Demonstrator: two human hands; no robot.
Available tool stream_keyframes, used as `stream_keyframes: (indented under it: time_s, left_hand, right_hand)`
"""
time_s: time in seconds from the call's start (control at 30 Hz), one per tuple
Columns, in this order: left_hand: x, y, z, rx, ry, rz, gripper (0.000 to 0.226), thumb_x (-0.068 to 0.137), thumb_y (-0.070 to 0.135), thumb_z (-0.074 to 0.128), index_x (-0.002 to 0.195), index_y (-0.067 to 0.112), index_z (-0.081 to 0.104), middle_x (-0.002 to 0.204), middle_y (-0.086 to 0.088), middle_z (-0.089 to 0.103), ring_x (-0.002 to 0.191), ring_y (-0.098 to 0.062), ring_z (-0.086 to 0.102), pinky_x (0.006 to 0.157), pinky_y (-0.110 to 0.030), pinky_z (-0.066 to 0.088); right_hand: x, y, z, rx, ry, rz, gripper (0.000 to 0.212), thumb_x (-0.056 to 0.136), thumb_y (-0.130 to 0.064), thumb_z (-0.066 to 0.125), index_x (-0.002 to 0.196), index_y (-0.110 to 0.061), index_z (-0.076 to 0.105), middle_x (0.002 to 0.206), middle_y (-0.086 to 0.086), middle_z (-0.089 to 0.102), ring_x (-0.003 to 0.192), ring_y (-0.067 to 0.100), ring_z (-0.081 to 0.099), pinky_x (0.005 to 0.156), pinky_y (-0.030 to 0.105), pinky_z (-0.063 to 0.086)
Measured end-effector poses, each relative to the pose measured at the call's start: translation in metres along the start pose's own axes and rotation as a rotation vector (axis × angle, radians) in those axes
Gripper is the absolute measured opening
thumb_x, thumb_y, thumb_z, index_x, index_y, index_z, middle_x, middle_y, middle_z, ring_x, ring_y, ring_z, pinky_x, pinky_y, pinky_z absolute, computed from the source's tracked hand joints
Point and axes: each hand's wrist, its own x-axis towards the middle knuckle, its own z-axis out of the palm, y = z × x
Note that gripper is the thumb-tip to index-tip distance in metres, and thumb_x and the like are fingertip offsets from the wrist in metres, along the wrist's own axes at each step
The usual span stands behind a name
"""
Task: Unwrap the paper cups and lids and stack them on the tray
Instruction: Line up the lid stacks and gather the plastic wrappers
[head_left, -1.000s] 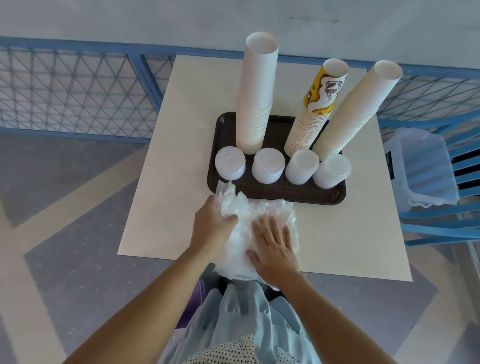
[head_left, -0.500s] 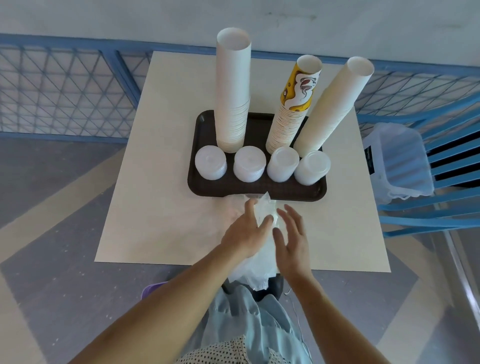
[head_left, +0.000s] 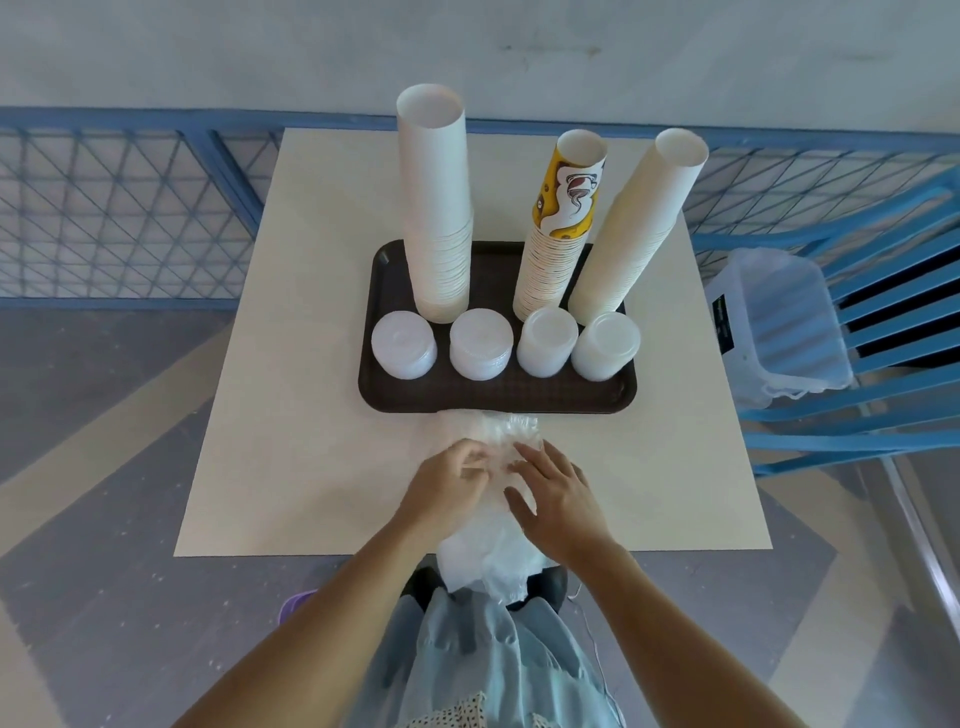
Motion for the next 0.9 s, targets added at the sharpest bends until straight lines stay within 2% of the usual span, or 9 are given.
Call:
stream_keyframes:
  time_s: [0.1, 0.23, 0.3, 0.4, 0.53, 0.63, 0.7, 0.8, 0.9]
  left_hand:
    - [0.004, -0.016, 0.002, 0.198, 0.21, 0.187, 0.028, 0.094, 0.025, 0.074, 0.121, 0.029, 0.071, 0.12, 0.012, 0.064, 0.107, -0.009, 0.065, 0.089, -0.012, 0.049]
    - [0.009, -0.034, 0.015, 0.713, 0.074, 0.277, 0.052, 0.09, 0.055, 0.071, 0.138, 0.039, 0.059, 0.144, 0.006, 0.043, 0.124, -0.019, 0.045, 0.103, -0.032, 0.049]
    - [0.01, -0.038, 0.019, 0.785, 0.127, 0.312, 0.051, 0.092, 0.061, 0.065, 0.138, 0.04, 0.057, 0.147, 0.004, 0.045, 0.124, -0.018, 0.048, 0.103, -0.033, 0.049]
    - [0.007, -0.036, 0.017, 0.823, 0.137, 0.336, 0.05, 0.095, 0.061, 0.061, 0.14, 0.041, 0.056, 0.151, 0.003, 0.043, 0.129, -0.019, 0.047, 0.106, -0.034, 0.046]
    - [0.005, -0.043, 0.009, 0.646, 0.062, 0.361, 0.044, 0.091, 0.049, 0.07, 0.134, 0.04, 0.065, 0.145, 0.006, 0.042, 0.128, -0.019, 0.043, 0.108, -0.033, 0.045]
    - [0.006, -0.054, 0.009, 0.233, 0.33, 0.2, 0.036, 0.084, 0.03, 0.081, 0.119, 0.025, 0.072, 0.131, 0.003, 0.044, 0.117, -0.015, 0.045, 0.102, -0.032, 0.048]
    - [0.005, -0.047, 0.009, 0.042, 0.443, -0.041, 0.052, 0.082, 0.032, 0.083, 0.126, 0.02, 0.059, 0.125, 0.001, 0.048, 0.108, -0.016, 0.053, 0.091, -0.026, 0.048]
    - [0.006, -0.026, 0.012, -0.147, 0.277, -0.318, 0.051, 0.086, 0.031, 0.081, 0.123, 0.017, 0.049, 0.101, 0.007, 0.062, 0.08, -0.003, 0.061, 0.057, -0.008, 0.044]
    - [0.013, -0.016, 0.018, -0.131, 0.19, -0.379, 0.03, 0.085, 0.035, 0.078, 0.104, 0.018, 0.062, 0.081, 0.008, 0.069, 0.07, -0.004, 0.065, 0.054, -0.02, 0.05]
  right_hand:
    - [0.003, 0.003, -0.002, 0.01, -0.037, -0.006, 0.039, 0.099, -0.047, 0.052, 0.127, -0.024, 0.066, 0.155, -0.006, 0.051, 0.149, 0.027, 0.04, 0.111, 0.049, 0.046]
    - [0.004, -0.009, -0.012, 0.053, 0.124, 0.009, 0.033, 0.085, -0.023, 0.07, 0.116, -0.017, 0.061, 0.153, 0.004, 0.048, 0.143, 0.029, 0.043, 0.109, 0.049, 0.045]
    - [0.004, -0.019, -0.017, 0.026, 0.252, -0.066, 0.031, 0.086, -0.022, 0.069, 0.116, -0.014, 0.064, 0.151, 0.009, 0.049, 0.144, 0.032, 0.042, 0.115, 0.045, 0.039]
    - [0.006, -0.022, -0.011, -0.06, 0.199, -0.167, 0.031, 0.097, -0.034, 0.062, 0.125, -0.02, 0.066, 0.152, 0.008, 0.051, 0.144, 0.035, 0.041, 0.115, 0.047, 0.038]
    - [0.002, 0.0, 0.01, -0.107, 0.06, -0.115, 0.032, 0.099, -0.038, 0.059, 0.129, -0.028, 0.063, 0.15, 0.0, 0.051, 0.145, 0.03, 0.042, 0.108, 0.049, 0.045]
    - [-0.002, 0.011, 0.021, -0.086, 0.033, -0.089, 0.034, 0.1, -0.034, 0.061, 0.134, -0.028, 0.061, 0.157, -0.002, 0.046, 0.152, 0.028, 0.035, 0.117, 0.047, 0.039]
    - [-0.003, 0.01, 0.024, -0.075, 0.034, -0.077, 0.034, 0.099, -0.031, 0.063, 0.132, -0.027, 0.062, 0.158, -0.002, 0.046, 0.153, 0.028, 0.034, 0.119, 0.046, 0.037]
    - [-0.001, 0.008, 0.025, -0.055, 0.034, -0.067, 0.032, 0.099, -0.028, 0.064, 0.131, -0.026, 0.062, 0.157, -0.002, 0.047, 0.154, 0.029, 0.033, 0.119, 0.048, 0.038]
    - [-0.001, 0.007, 0.023, -0.013, 0.044, -0.065, 0.032, 0.102, -0.025, 0.058, 0.133, -0.025, 0.062, 0.158, -0.002, 0.047, 0.155, 0.029, 0.031, 0.121, 0.048, 0.035]
